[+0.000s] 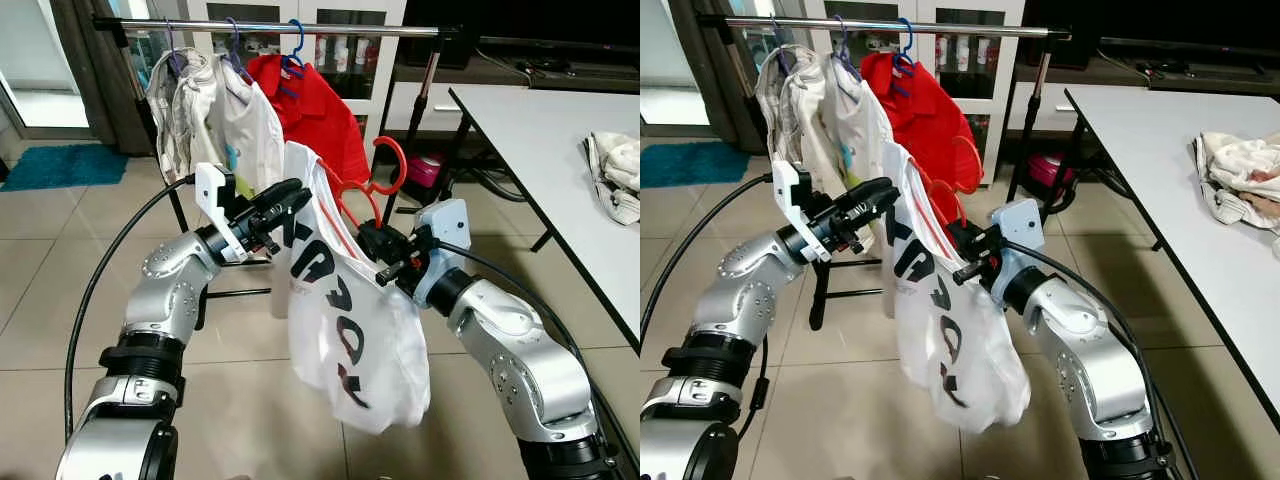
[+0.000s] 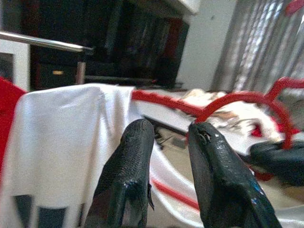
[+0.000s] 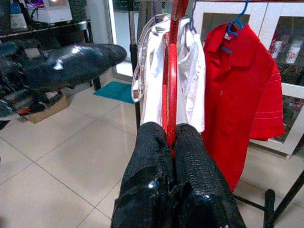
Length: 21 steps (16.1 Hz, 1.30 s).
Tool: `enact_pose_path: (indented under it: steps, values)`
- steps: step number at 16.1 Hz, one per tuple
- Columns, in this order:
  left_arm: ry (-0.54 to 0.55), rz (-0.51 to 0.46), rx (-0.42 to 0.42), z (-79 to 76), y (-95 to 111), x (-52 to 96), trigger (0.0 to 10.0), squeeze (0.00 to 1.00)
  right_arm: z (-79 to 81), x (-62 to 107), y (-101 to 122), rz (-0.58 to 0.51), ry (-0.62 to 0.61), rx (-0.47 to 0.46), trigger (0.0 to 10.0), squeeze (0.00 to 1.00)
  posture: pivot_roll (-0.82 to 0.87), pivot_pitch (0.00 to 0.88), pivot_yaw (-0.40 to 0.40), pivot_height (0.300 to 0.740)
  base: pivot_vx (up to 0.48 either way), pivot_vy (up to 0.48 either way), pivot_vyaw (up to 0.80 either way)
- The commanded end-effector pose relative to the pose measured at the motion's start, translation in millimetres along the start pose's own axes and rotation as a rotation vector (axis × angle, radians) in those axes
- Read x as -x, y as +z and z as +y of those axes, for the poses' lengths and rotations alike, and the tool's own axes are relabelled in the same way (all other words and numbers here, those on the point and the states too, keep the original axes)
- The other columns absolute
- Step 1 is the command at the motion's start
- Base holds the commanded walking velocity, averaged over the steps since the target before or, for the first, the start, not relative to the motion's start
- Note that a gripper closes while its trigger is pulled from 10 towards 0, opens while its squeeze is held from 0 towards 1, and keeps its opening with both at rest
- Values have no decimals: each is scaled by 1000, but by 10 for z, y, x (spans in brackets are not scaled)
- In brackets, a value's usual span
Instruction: Hang hanger
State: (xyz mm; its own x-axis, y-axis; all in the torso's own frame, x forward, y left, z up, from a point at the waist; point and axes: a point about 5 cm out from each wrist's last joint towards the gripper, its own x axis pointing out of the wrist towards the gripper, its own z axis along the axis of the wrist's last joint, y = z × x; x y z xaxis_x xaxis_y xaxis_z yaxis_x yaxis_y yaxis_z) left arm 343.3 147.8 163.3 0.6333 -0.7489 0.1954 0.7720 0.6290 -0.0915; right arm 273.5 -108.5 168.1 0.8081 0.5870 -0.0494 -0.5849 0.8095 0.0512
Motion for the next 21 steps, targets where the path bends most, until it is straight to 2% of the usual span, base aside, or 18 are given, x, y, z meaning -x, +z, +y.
enact_pose_path:
  steps: [1, 2, 3, 7, 9, 11, 13, 15, 18, 21]
  values:
    - [27, 7, -62, 25, 30, -45, 10000, 1000, 10, -2, 141, -54, 1, 21, 0, 0, -173, 0, -21, 740, 0, 0, 0]
    - [39, -2, -77, 36, 44, -60, 10000, 871, 16, -1, 141, -55, 3, 20, 0, 0, -173, 0, -20, 740, 0, 0, 0]
    - [45, -22, -104, 41, 79, -102, 10000, 0, 27, 0, 139, -55, 7, 19, 0, 0, -175, 0, -15, 740, 0, 0, 0]
    - [59, -32, -185, 39, 116, -161, 10000, 0, 28, 0, 135, -56, 4, 16, 0, 0, -179, 0, -8, 740, 0, 0, 0]
    - [115, -1, -201, 95, 90, -166, 10000, 0, 27, 1, 138, -58, 4, 16, 0, 0, -179, 0, -9, 740, 0, 0, 0]
    - [190, 84, -241, 182, 18, -175, 10000, 0, 34, 2, 154, -65, 13, 19, 0, 0, -180, 0, -9, 740, 0, 0, 0]
    - [205, 115, -262, 200, 1, -188, 10000, 0, 41, 3, 163, -67, 21, 21, 0, 0, -181, 0, -11, 740, 0, 0, 0]
    - [139, 97, -243, 140, -3, -279, 10000, 0, 57, 5, 167, -68, 36, 26, 0, 0, -184, 0, -14, 740, 0, 0, 0]
    - [69, 62, -213, 57, -17, -327, 10000, 0, 62, 9, 163, -67, 40, 28, 0, 0, -191, 0, -11, 740, 0, 0, 0]
    - [43, 39, -184, 20, -31, -346, 10000, 0, 66, 14, 156, -65, 42, 28, 0, 0, -193, 0, -11, 740, 0, 0, 0]
